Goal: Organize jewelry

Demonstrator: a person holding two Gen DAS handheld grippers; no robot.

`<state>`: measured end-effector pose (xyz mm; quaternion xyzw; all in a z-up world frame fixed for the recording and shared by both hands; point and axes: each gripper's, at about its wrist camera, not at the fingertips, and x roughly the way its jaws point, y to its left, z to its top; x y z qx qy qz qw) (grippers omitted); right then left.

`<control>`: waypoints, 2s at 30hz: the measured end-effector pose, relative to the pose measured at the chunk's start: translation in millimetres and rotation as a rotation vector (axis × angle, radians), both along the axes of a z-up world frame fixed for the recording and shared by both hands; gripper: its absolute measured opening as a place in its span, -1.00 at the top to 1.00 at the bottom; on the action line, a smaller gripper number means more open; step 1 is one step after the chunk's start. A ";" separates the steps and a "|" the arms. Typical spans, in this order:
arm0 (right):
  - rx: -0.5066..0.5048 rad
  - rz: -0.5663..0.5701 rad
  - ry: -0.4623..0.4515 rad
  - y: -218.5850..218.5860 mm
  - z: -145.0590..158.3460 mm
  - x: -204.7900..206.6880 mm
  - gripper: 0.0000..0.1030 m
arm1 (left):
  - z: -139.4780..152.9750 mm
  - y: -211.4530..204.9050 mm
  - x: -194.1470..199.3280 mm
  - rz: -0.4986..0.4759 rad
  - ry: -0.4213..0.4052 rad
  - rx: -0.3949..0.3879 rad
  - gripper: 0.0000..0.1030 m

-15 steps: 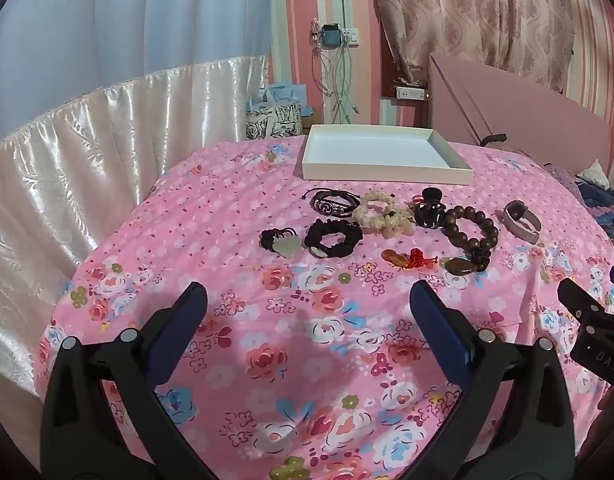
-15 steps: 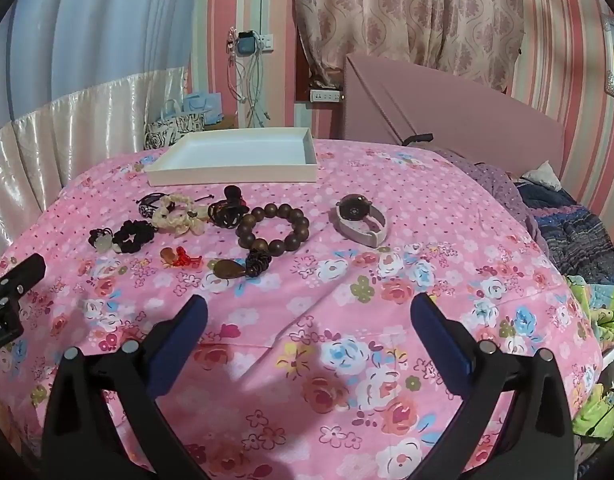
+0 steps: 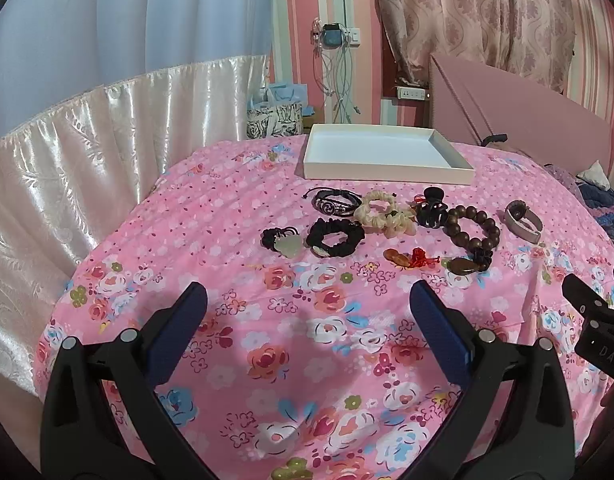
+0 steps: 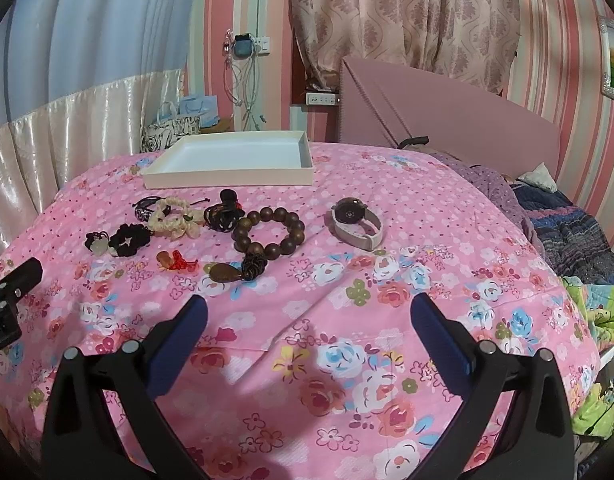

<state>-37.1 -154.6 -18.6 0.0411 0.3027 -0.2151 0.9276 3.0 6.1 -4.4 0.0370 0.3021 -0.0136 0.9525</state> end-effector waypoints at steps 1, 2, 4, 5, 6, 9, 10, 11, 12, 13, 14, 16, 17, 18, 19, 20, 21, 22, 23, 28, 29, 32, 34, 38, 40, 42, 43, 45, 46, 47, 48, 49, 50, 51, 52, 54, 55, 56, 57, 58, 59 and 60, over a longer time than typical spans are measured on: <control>-0.002 -0.002 -0.001 0.5 0.6 -0.3 -0.96 | -0.5 0.4 0.2 0.001 0.002 -0.001 -0.94; -0.002 -0.002 -0.002 1.0 1.3 -0.8 -0.96 | 0.1 -2.1 -0.6 0.004 0.003 0.001 -0.94; -0.002 -0.003 -0.003 0.9 1.3 -1.1 -0.96 | -0.6 -0.8 0.0 0.004 0.008 -0.004 -0.94; -0.003 -0.003 -0.002 0.9 1.2 -0.7 -0.96 | -0.6 -0.4 0.0 0.005 0.008 -0.005 -0.94; -0.002 -0.002 -0.003 0.5 1.2 -0.7 -0.96 | -0.4 0.0 -0.1 0.006 0.007 -0.005 -0.94; -0.003 -0.003 -0.004 1.0 1.1 -0.7 -0.96 | 0.2 0.8 -0.7 0.005 0.005 -0.008 -0.94; -0.003 -0.002 -0.005 0.7 1.2 -1.1 -0.96 | 0.3 0.8 -0.9 0.004 0.004 -0.007 -0.94; -0.003 -0.002 -0.006 0.7 1.3 -1.3 -0.96 | 0.3 0.7 -0.9 0.004 0.004 -0.005 -0.94; -0.004 -0.002 -0.006 0.9 1.3 -1.1 -0.96 | 0.3 0.8 -0.9 0.004 0.004 -0.005 -0.94; -0.003 -0.003 -0.006 0.7 1.5 -1.5 -0.96 | 0.3 1.0 -0.8 0.003 0.005 -0.005 -0.94; -0.003 -0.003 -0.007 0.6 1.7 -1.5 -0.96 | 0.4 -2.0 -0.2 0.003 0.004 -0.001 -0.94; -0.003 -0.003 -0.006 0.6 1.8 -1.4 -0.96 | 0.4 -2.1 0.3 0.003 0.004 -0.001 -0.94; -0.003 -0.003 -0.007 0.6 1.9 -1.7 -0.96 | 0.5 -2.2 0.5 0.003 0.004 -0.001 -0.94; -0.003 -0.003 -0.008 0.7 1.9 -1.7 -0.96 | 0.6 -2.2 0.7 0.003 0.003 -0.001 -0.94; -0.003 -0.003 -0.008 0.8 1.8 -1.3 -0.96 | 0.7 -2.3 0.9 0.002 0.003 -0.002 -0.94; -0.003 -0.003 -0.007 0.6 2.1 -0.9 -0.96 | 0.7 -2.4 1.0 0.002 0.002 -0.002 -0.94; -0.003 -0.002 -0.009 0.7 2.3 -1.1 -0.96 | 0.8 -2.5 1.1 0.001 0.001 -0.002 -0.94; -0.003 -0.002 -0.010 0.7 2.2 -1.2 -0.96 | 1.0 -2.9 0.4 0.002 0.000 -0.002 -0.94; -0.003 -0.002 -0.010 0.4 2.5 -0.8 -0.96 | 1.6 -2.2 -0.6 0.004 0.002 0.000 -0.94; -0.007 -0.001 -0.017 -0.3 5.1 -0.3 -0.96 | 2.1 -2.1 0.1 0.004 0.002 -0.001 -0.94; -0.009 -0.002 -0.018 -0.1 5.7 -0.5 -0.96 | 2.3 -1.9 0.4 0.004 0.001 -0.001 -0.94; -0.008 -0.001 -0.018 -0.1 5.9 -0.6 -0.96 | 2.5 -1.9 0.2 0.002 0.001 -0.002 -0.94; -0.009 -0.001 -0.019 -0.1 6.2 -0.6 -0.96 | 2.5 -1.9 0.2 0.002 0.001 -0.001 -0.94; -0.008 -0.001 -0.018 0.2 5.5 -0.5 -0.96 | 2.4 -1.7 0.1 0.003 0.000 -0.003 -0.94; -0.008 -0.001 -0.019 0.0 5.8 -0.5 -0.96 | 3.0 -1.1 0.8 0.003 0.000 -0.004 -0.94; -0.009 -0.001 -0.019 0.7 5.3 -0.5 -0.96 | 3.2 -1.2 1.4 0.005 0.000 -0.002 -0.94; -0.010 -0.002 -0.018 0.8 5.2 -0.4 -0.96 | 3.6 -1.4 1.9 0.004 0.001 -0.002 -0.94; -0.009 -0.001 -0.018 0.7 5.0 -0.5 -0.96 | 3.7 -1.8 0.9 0.003 0.000 -0.002 -0.94; -0.008 0.000 -0.018 0.3 5.3 -0.3 -0.96 | 4.0 -1.9 1.0 0.003 -0.002 -0.002 -0.94; -0.010 -0.001 -0.019 0.9 4.8 -0.4 -0.96 | 3.8 -1.9 1.1 0.004 -0.002 -0.001 -0.94; -0.010 -0.002 -0.018 0.8 5.0 -0.1 -0.96 | 4.3 -1.8 2.0 0.004 -0.002 0.000 -0.94; -0.009 -0.001 -0.019 0.7 4.6 -0.3 -0.96 | 4.1 -1.5 2.0 0.003 -0.001 -0.002 -0.94; -0.008 -0.001 -0.018 0.9 4.6 -0.2 -0.96 | 3.6 -1.8 1.1 0.004 0.000 -0.002 -0.94; -0.008 -0.001 -0.018 0.5 4.9 0.0 -0.96 | 3.5 -1.9 0.8 0.004 0.000 -0.002 -0.94; -0.010 0.000 -0.018 1.9 4.5 -0.2 -0.96 | 3.6 -1.9 0.8 0.004 -0.001 -0.002 -0.94; -0.010 0.000 -0.018 1.9 4.5 -0.1 -0.96 | 3.5 -2.0 0.7 0.004 -0.001 -0.002 -0.94; -0.010 0.000 -0.018 1.8 4.6 -0.1 -0.96 | 3.6 -2.1 0.8 0.003 0.000 -0.002 -0.94; -0.009 0.000 -0.018 1.8 4.6 0.1 -0.96 | 3.3 -1.6 0.8 0.003 0.000 -0.003 -0.94; -0.009 0.000 -0.016 2.0 4.5 0.1 -0.96 | 3.4 -1.6 0.9 0.004 -0.001 -0.002 -0.94; -0.008 0.000 -0.015 2.0 4.6 0.3 -0.96 | 3.3 -1.6 0.9 0.003 -0.001 -0.003 -0.94; -0.009 0.000 -0.016 2.6 4.1 0.3 -0.96 | 3.3 -1.6 0.8 0.003 -0.001 -0.003 -0.94; -0.009 0.001 -0.015 2.7 4.3 0.5 -0.96 | 3.3 -1.7 0.6 0.004 -0.001 -0.003 -0.94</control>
